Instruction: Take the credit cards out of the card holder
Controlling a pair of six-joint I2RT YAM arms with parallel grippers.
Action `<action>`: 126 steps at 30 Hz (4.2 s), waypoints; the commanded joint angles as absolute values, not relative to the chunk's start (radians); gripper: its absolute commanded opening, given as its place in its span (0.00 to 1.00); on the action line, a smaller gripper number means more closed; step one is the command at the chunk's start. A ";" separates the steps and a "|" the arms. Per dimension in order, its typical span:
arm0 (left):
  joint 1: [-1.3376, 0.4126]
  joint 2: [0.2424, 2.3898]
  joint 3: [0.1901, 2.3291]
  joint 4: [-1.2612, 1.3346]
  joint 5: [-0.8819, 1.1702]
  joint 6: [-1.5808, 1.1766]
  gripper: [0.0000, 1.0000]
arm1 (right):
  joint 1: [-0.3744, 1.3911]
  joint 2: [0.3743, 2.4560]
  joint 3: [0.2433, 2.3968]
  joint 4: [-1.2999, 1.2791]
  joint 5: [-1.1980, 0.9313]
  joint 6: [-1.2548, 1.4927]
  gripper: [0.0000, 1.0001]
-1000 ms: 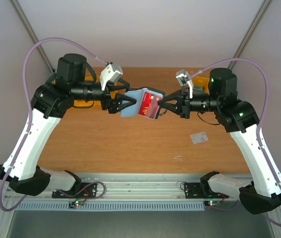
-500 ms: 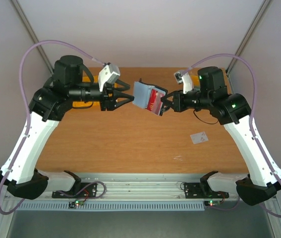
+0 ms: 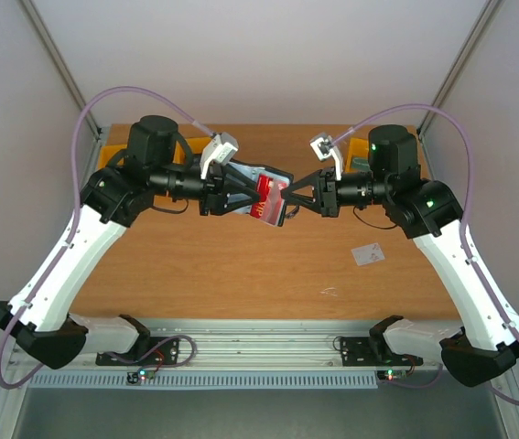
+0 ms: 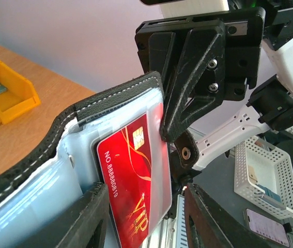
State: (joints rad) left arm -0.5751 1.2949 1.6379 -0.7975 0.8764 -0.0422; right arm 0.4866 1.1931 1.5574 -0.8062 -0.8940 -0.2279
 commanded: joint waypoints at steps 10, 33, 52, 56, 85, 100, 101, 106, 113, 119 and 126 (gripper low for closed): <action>-0.577 1.285 1.635 -0.756 0.906 -0.062 0.53 | 0.510 1.164 1.571 -0.666 -1.080 -0.259 0.01; -0.644 1.339 1.720 -0.748 0.999 -0.039 0.05 | 0.510 1.143 1.560 -0.643 -0.920 -0.269 0.01; -0.591 1.302 1.653 -0.660 1.029 -0.120 0.00 | 0.515 1.156 1.485 -0.657 -0.996 -0.239 0.36; -0.590 1.307 1.652 -0.647 1.043 -0.147 0.00 | 0.518 1.160 1.478 -0.658 -0.983 -0.238 0.19; -0.459 1.251 1.609 -0.810 0.807 -0.044 0.00 | 0.410 1.094 1.437 -0.810 -0.912 -0.365 0.01; -0.340 1.231 1.547 -0.947 0.171 0.584 0.00 | 0.393 1.246 1.277 -0.878 -0.807 -0.377 0.01; -0.333 1.240 1.550 -0.945 0.106 0.609 0.00 | 0.402 1.259 1.253 -0.857 -0.816 -0.362 0.01; -0.257 1.281 1.606 -0.959 0.179 0.515 0.00 | 0.445 1.375 1.145 -0.670 -0.930 -0.279 0.01; -0.211 1.298 1.584 -0.944 0.394 0.266 0.00 | 0.468 1.584 1.135 -0.675 -0.979 -0.374 0.01; -0.186 1.297 1.538 -0.916 0.588 0.142 0.00 | 0.457 1.700 1.099 -0.692 -0.892 -0.410 0.01; -0.200 1.285 1.539 -0.944 0.779 0.188 0.00 | 0.386 1.723 1.132 -0.814 -0.420 -0.302 0.41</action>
State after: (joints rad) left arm -0.1913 1.2984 1.5425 -0.9585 0.6273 0.1806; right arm 0.4240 1.7344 1.0943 -0.7185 -0.7513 -0.3565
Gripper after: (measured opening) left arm 0.017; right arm 0.284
